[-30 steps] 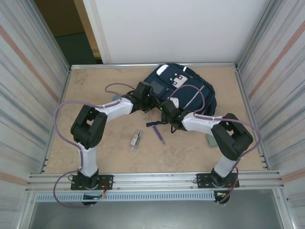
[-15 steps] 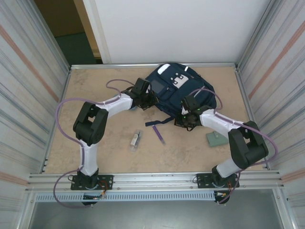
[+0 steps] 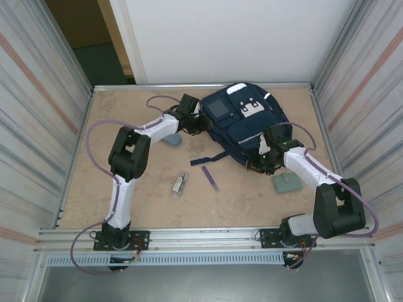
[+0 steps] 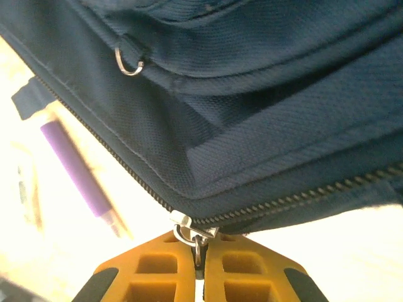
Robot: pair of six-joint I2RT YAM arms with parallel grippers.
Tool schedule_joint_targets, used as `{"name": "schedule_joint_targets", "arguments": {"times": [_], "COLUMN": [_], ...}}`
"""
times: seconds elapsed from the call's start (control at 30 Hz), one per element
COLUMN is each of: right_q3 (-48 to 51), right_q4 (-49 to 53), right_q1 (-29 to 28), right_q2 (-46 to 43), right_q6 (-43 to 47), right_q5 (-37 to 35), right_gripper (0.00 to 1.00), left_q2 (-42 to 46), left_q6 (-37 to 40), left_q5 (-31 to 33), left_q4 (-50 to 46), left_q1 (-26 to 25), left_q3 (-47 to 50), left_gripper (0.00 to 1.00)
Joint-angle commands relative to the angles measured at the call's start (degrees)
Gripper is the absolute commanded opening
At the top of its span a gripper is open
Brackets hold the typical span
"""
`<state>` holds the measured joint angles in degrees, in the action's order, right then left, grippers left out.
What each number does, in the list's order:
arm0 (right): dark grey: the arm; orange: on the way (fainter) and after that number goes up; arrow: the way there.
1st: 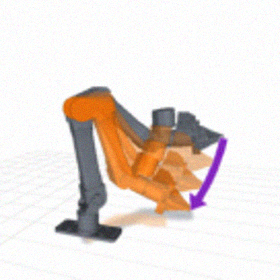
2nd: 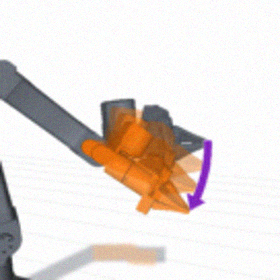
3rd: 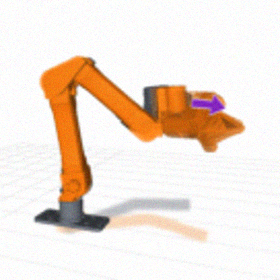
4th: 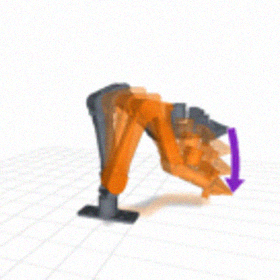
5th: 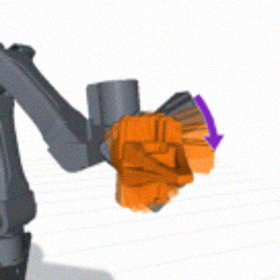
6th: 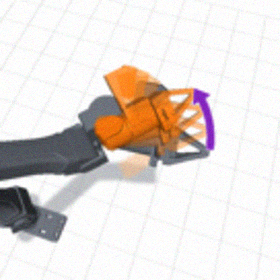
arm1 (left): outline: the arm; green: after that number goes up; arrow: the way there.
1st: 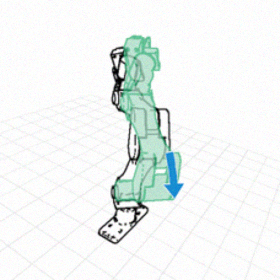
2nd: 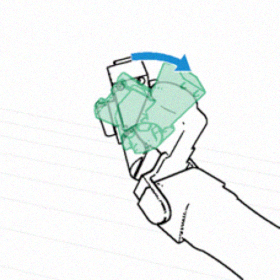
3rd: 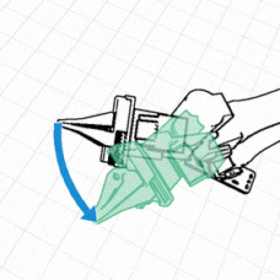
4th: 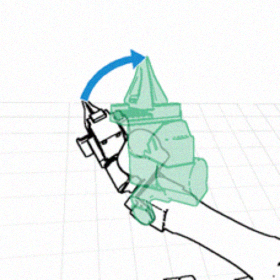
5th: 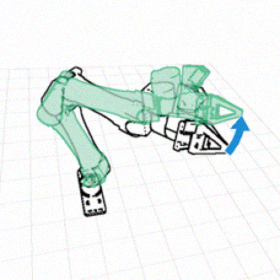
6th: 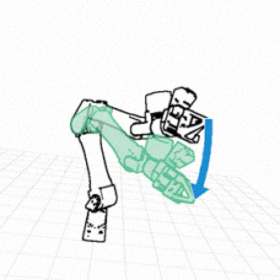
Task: Pack the student bag
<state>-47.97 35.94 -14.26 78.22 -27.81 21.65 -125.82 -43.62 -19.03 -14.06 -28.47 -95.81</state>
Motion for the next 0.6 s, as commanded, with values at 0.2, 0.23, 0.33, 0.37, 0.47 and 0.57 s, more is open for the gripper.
{"name": "schedule_joint_targets", "arguments": {"times": [0.2, 0.23, 0.33, 0.37, 0.47, 0.57], "right_q3": [-3.36, -3.6, -3.52, -3.62, -3.29, -1.98], "right_q4": [2.27, 2.29, 0.66, 0.53, -0.49, -3.4], "right_q1": [-2.88, -3.03, -2.8, -2.74, -2.78, -2.79], "right_q2": [1.82, 2.08, 2.98, 3.52, 4.66, 4.97], "right_q6": [1.8, 2.25, 3.59, 3.92, 4.06, 2.37], "right_q5": [9.26, 9.89, 14.2, 15.4, 17.17, 17.76], "right_gripper": [0.0, 0.0, 0.0, 0.0, 0.0, 0.0], "left_q2": [20.49, 22.04, 23.73, 23.13, 19.8, 16.93], "left_q6": [-2.27, -4.49, -10.65, -12.61, -14.56, -13.85], "left_q5": [8.85, 10.66, 13.75, 13.95, 13.7, 17.18], "left_q4": [0.03, 1.41, 8.71, 10.97, 15.62, 15.84], "left_q1": [-3.85, -5.61, -11.12, -12.47, -14.92, -17.31], "left_q3": [22.44, 25.02, 30.34, 30.71, 28.65, 25.41], "left_gripper": [0.53, 0.56, 0.63, 0.64, 0.71, 0.7]}}
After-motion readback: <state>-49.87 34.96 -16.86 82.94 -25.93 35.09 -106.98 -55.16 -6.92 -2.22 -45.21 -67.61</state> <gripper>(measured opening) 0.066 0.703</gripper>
